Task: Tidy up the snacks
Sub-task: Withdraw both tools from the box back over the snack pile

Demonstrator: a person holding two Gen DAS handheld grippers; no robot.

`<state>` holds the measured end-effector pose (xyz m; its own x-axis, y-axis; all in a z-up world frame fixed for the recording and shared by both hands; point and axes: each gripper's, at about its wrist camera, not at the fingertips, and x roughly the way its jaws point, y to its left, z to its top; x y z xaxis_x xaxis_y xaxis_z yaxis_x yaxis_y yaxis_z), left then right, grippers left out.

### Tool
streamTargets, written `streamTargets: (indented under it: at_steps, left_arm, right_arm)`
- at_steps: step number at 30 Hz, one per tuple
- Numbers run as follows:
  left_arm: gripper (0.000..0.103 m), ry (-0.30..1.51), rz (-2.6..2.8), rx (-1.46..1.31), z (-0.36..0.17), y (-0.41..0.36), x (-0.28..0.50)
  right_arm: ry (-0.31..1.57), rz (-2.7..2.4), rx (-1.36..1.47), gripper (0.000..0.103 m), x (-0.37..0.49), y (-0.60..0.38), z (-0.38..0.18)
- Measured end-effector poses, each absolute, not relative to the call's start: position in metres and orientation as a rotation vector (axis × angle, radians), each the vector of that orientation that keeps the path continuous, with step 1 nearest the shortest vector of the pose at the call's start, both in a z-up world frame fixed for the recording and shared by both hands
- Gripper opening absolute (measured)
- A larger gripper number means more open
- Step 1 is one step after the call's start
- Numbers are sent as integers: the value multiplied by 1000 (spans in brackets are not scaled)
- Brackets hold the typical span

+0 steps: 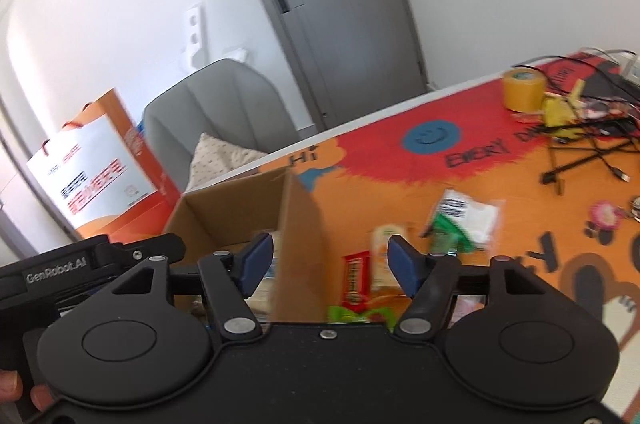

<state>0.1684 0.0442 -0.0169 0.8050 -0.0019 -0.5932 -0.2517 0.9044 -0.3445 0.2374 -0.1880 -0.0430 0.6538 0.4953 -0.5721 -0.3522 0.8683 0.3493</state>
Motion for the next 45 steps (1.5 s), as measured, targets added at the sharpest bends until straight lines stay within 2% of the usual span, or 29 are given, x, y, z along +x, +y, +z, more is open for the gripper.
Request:
streamTargets:
  at_steps: [13,17,19,22,29,34,45]
  left_arm:
    - [85,625,25,-374,-14,-9,185]
    - [78,628,-1,-371,-14,-26,188]
    - [65,641,-11,-370,-15,-33,191]
    - [57,685,-22,-391,-21,-42,197]
    - [53,720,-11,-380,-32,-71,203]
    - [44,754,12,-394,-46,-85,211]
    - [43,804,129,-481,-79,-82,221]
  right_arm:
    - [724,423,275,63,243,-240,-58]
    - [737,407,298,63,246,-254,-65]
    - [741,403,306,61,247,-260,-68]
    - [753,407,322,56,249,-266,-74]
    - [785,405,367,52,253,-285,-91]
    - [793,399,387,52,256,-297,-100]
    - [838,408,407,48,263,-302,-120]
